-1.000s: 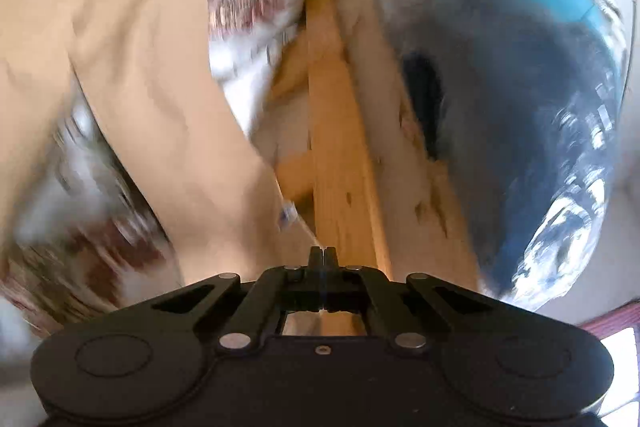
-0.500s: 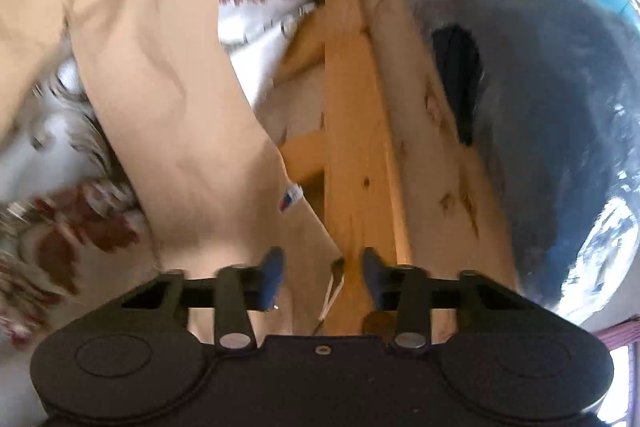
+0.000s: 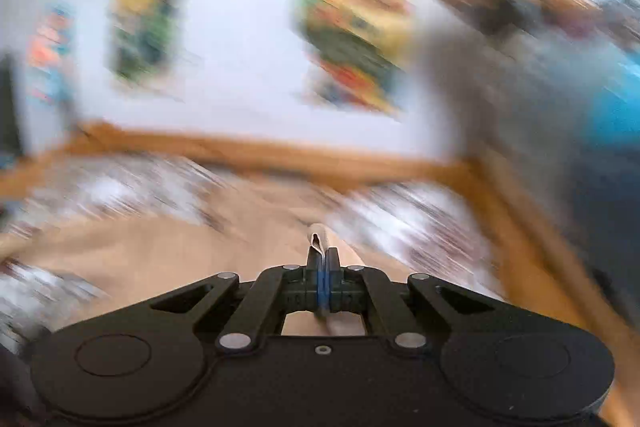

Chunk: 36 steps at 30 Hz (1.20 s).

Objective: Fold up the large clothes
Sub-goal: 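Lift the held sleeve and fold it across the jacket body, release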

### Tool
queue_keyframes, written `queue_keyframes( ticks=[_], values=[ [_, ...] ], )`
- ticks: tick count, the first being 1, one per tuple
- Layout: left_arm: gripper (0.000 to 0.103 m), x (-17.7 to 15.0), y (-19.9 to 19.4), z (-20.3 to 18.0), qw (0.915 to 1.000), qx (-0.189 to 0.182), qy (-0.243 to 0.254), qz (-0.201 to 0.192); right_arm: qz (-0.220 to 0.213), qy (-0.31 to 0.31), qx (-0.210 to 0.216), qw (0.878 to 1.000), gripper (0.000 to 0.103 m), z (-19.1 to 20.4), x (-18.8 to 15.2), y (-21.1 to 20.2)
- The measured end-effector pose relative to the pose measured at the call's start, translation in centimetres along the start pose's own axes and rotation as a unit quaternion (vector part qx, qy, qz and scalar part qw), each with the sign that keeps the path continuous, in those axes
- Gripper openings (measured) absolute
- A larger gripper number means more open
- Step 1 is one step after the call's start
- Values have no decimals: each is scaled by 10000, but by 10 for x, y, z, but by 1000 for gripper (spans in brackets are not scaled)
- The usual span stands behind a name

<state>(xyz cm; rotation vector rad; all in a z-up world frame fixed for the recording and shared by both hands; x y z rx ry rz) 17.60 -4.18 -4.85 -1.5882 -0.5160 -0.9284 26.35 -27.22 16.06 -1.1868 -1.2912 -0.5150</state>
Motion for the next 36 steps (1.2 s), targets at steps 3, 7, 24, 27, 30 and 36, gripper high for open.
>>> queue_keyframes(
  ticks=[3,7,24,27,30,36],
  values=[
    [103,-7,-3,3,10000,16,9,52,-348,23,850,9958,0,61,19,45],
    [103,-18,8,16,9991,272,-182,284,-168,306,1509,9879,14,113,-2,111],
    [103,23,53,97,9728,1980,-1129,417,1211,1608,-1662,9653,71,-98,-209,152],
    [103,25,63,113,9699,1880,-1472,469,1117,2126,-1573,9579,68,-116,-223,174],
    [103,25,79,120,9708,1881,-1372,587,878,1928,-1613,9639,68,-119,-215,201],
    [103,15,111,121,9750,1535,-1447,704,1159,1103,-2109,9643,75,-129,-209,254]
  ],
)
Point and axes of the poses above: each gripper's, at about its wrist camera, not at the fingertips, and y roughly the way its jaws point, z to its left, x to its top, the point moved 7 cm from there along y, roughly the way its jaws point, and after that the axes turned 8 degrees about -y, right-handed, at the moved point
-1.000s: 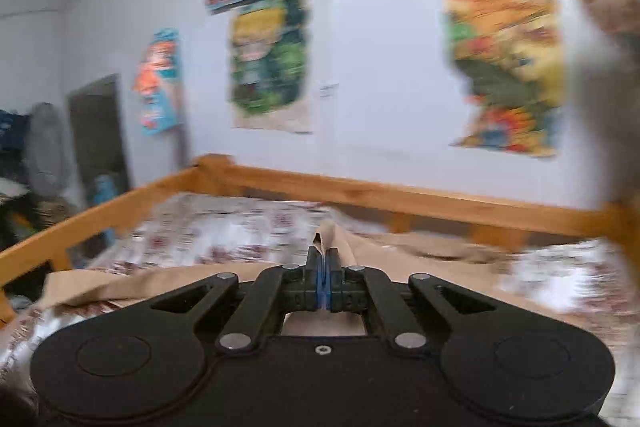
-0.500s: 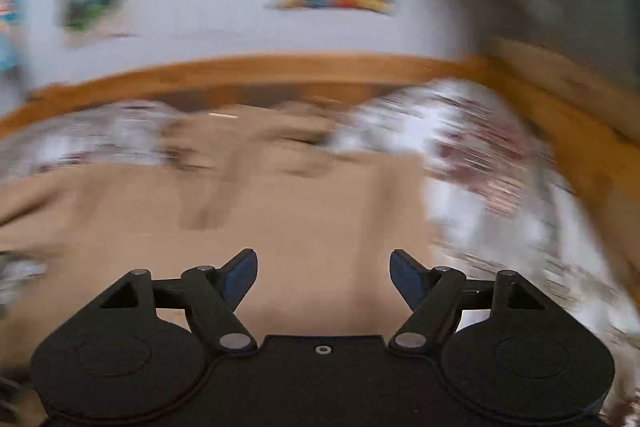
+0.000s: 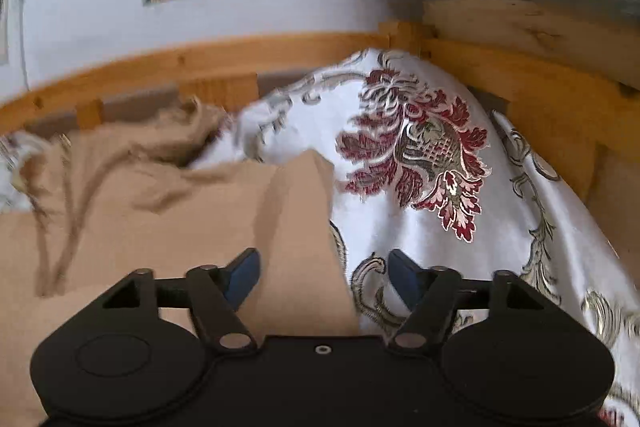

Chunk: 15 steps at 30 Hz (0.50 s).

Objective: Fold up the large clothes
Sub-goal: 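Lift the held sleeve and fold it across the jacket body, release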

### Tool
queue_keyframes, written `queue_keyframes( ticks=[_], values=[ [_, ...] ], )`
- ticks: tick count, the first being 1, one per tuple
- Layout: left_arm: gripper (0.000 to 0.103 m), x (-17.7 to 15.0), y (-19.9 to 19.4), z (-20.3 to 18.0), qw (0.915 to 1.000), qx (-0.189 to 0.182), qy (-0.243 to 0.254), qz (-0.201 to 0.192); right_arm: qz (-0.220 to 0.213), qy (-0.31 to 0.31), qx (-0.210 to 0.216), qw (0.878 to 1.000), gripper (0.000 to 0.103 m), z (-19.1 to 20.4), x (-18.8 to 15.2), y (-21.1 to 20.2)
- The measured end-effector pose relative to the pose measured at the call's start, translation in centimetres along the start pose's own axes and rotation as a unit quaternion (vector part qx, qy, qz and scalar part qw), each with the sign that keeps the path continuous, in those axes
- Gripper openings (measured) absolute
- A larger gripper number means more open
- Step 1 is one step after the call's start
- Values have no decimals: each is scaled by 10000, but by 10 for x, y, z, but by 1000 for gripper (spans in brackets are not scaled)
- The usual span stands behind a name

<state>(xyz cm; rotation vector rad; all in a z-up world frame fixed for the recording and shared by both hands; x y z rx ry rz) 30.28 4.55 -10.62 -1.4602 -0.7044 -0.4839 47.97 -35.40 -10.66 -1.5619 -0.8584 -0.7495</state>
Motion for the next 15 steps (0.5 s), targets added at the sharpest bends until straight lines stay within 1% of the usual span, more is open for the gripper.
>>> queue_keyframes(
  ticks=[1,2,3,4,6,8,9,10,11,13,15],
  values=[
    [103,-2,7,-3,9999,39,97,111,103,-123,-196,9997,76,-2,-5,10],
    [103,-5,13,-5,9995,101,186,219,183,-185,-287,9993,80,-5,-11,19],
    [103,-8,20,-7,9989,181,262,333,192,-95,-274,9994,88,-11,-16,25],
    [103,-9,21,-8,9989,188,249,336,172,126,-208,9996,90,-18,-19,26],
    [102,-9,15,-7,9998,-18,-87,201,141,730,121,9972,92,-30,-23,21],
    [102,-8,6,-4,9966,-478,-670,97,53,1191,517,9915,94,-37,-26,11],
    [102,-7,2,-3,9926,-703,-992,66,0,1260,651,9899,94,-38,-28,5],
    [102,-5,1,-2,9905,-778,-1137,28,-13,1262,697,9896,95,-38,-30,-2],
    [102,-3,0,-3,9894,-796,-1213,-35,7,1229,653,9903,96,-39,-34,-9],
    [102,1,3,-10,9912,-768,-1074,-58,167,1201,569,9910,99,-39,-45,-25],
    [102,-1,16,-20,9958,-569,-690,200,387,1420,658,9869,102,-40,-64,-44]
  ],
)
Point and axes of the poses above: each gripper's, at about its wrist camera, not at the fingertips, and y roughly the way its jaws point, z to its left, x to its top, the point moved 7 cm from there along y, roughly the way its jaws point, and after that the axes turned 8 degrees about -y, right-handed, at the moved point
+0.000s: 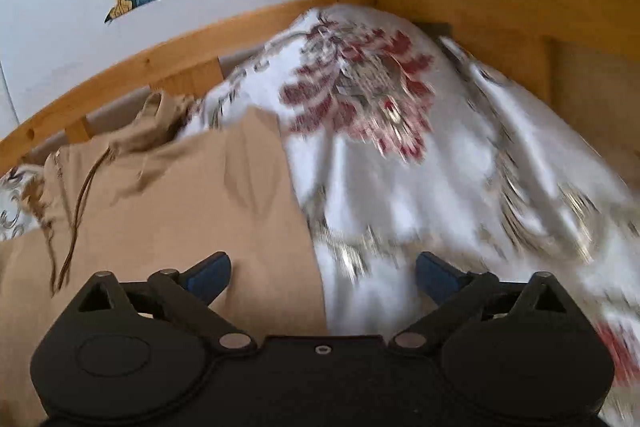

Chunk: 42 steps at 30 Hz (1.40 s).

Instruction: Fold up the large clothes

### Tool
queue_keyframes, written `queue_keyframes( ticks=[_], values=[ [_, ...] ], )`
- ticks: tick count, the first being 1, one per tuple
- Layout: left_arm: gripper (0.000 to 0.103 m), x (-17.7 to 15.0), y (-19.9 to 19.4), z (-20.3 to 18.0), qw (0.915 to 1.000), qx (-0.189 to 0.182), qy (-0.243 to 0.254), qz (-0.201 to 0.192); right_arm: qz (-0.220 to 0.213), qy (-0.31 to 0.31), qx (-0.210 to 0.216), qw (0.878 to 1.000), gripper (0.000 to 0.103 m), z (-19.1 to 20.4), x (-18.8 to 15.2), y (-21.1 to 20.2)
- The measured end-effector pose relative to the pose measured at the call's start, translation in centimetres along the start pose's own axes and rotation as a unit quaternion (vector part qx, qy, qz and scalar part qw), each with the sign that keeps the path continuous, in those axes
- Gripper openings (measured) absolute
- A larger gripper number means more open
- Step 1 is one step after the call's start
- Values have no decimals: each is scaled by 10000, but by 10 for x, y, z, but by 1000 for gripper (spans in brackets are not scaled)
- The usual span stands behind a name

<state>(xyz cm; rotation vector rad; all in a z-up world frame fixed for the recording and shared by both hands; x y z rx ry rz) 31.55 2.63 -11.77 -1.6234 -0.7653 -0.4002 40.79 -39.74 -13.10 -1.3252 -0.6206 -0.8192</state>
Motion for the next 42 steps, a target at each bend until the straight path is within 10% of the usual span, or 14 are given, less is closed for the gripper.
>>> queue_keyframes(
  ticks=[6,10,14,19,25,30,32,36,42],
  values=[
    [102,-15,11,-16,9944,679,786,188,119,-1684,-766,9827,102,10,-45,-17],
    [102,-16,-8,-7,9964,626,457,334,11,-1337,-1026,9857,102,26,-46,-49],
    [102,-25,-42,19,9963,834,-33,197,-349,-309,-675,9966,102,47,-67,-105],
    [102,-39,-85,64,9928,873,-823,-11,-375,-628,306,9968,102,98,-85,-140],
    [103,-31,-155,153,9630,2058,-1413,-1020,-181,-1570,937,9830,102,148,-112,-141],
    [102,-2,-184,187,8934,4276,-278,-1354,-214,-1652,1160,9792,102,157,-111,-131],
    [94,12,-179,196,8789,4628,84,-1157,-110,-1568,1148,9809,102,152,-113,-124],
    [86,37,-161,206,8725,4780,426,-919,227,-1316,1023,9857,102,140,-121,-110],
    [73,64,-125,203,8868,4432,1303,-107,172,-1457,868,9854,102,131,-119,-107]
  ],
)
Point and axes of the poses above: each gripper's, at about its wrist camera, not at the fingertips, and y roughly the way its jaws point, z to its left, x to its top, the point moved 7 cm from there along y, roughly the way its jaws point, and after that the axes turned 8 degrees about -y, right-handed, at the moved point
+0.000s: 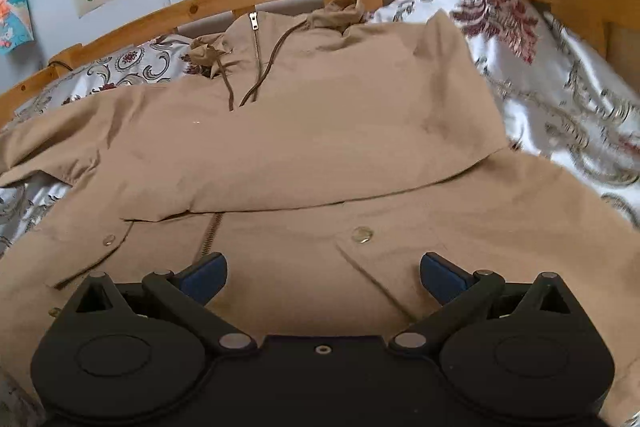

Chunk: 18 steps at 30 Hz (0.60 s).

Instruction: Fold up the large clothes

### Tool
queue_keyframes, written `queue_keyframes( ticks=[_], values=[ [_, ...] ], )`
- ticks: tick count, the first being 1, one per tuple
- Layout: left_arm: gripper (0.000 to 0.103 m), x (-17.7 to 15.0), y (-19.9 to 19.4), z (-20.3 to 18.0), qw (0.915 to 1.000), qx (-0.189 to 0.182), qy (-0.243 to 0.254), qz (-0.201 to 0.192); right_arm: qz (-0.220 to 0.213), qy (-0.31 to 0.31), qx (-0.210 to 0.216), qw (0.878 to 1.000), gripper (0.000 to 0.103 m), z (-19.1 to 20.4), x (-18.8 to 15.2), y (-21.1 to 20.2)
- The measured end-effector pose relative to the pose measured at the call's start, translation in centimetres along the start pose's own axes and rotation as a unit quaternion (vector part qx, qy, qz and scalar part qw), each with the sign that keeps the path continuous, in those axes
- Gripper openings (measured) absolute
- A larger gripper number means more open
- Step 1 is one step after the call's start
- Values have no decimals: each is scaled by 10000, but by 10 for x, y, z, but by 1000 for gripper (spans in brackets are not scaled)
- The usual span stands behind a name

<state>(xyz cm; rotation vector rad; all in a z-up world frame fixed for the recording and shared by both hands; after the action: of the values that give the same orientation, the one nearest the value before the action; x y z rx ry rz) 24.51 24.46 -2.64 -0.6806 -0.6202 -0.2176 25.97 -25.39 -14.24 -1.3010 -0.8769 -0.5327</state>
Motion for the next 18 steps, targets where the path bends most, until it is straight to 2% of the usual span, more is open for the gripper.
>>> queue_keyframes(
  ticks=[2,5,6,7,9,12,14,17,18],
  values=[
    [73,10,8,0,9995,-276,71,144,-1,17,-31,10000,102,-2,1,0],
    [70,21,23,10,9972,-602,-116,429,18,45,-19,10000,102,-3,0,0],
    [56,23,25,12,9963,-708,-94,482,29,0,-38,10000,102,-2,-1,0],
    [29,19,25,13,9955,-772,-37,555,26,-56,-58,10000,102,-1,-1,0],
    [1,16,27,12,9919,-968,108,817,-3,-185,-75,9998,102,2,0,0],
    [0,20,12,14,9900,-1026,224,945,-109,-286,-121,9995,102,3,5,-3],
    [0,30,-5,17,9893,-1140,228,883,-184,-294,-142,9993,102,2,9,-7],
    [0,45,-48,20,9835,-1600,320,782,-320,-269,-189,9989,102,-1,14,-16],
    [0,52,-69,19,9787,-1897,363,701,-360,-242,-191,9989,102,-2,15,-19]
  ],
)
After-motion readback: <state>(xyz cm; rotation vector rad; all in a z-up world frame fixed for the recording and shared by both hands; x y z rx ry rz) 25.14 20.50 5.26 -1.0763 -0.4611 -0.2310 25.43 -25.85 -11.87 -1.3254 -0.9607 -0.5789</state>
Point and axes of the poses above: each gripper's, at about its wrist camera, not at the fingertips, and y roughly the way its jaws point, z to its left, x to its top, the point moved 7 cm from there along y, roughly the way its jaws point, and after that the axes turned 8 degrees about -y, right-handed, at the moved point
